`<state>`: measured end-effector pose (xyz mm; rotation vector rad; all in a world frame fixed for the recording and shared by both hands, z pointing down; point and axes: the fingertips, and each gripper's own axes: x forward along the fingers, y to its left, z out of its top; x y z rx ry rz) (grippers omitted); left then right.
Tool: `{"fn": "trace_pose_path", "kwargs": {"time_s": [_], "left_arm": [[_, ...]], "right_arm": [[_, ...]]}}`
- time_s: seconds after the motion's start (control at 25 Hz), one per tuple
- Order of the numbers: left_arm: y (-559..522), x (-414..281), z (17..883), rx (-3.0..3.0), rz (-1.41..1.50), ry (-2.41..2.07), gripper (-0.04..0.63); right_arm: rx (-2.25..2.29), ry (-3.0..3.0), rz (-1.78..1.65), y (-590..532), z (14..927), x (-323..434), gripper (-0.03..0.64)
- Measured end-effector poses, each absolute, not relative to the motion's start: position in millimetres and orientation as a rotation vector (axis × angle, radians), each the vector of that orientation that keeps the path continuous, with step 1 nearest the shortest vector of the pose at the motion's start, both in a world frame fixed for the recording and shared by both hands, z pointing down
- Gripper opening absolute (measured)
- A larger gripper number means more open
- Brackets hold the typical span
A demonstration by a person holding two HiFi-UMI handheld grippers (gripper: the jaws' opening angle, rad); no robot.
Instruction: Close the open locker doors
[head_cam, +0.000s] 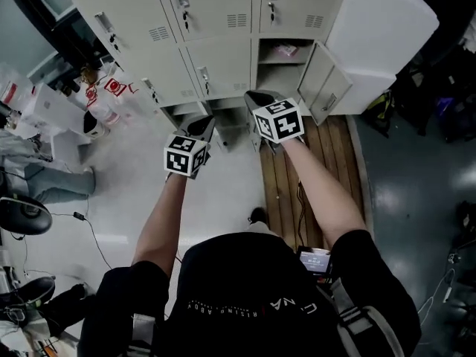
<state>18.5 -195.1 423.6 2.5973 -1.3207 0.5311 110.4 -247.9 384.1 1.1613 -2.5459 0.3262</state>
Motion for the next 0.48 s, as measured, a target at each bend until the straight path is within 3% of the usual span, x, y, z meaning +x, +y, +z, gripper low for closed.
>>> {"fn": "trace_pose_path", "kwargs": {"time_s": [0.48], "left_arm": [[-43, -56, 420, 2.720, 0.542, -1.215, 0.020]], "right_arm": [[1.267, -2.584, 0.442, -105, 368, 39, 0.032]]}}
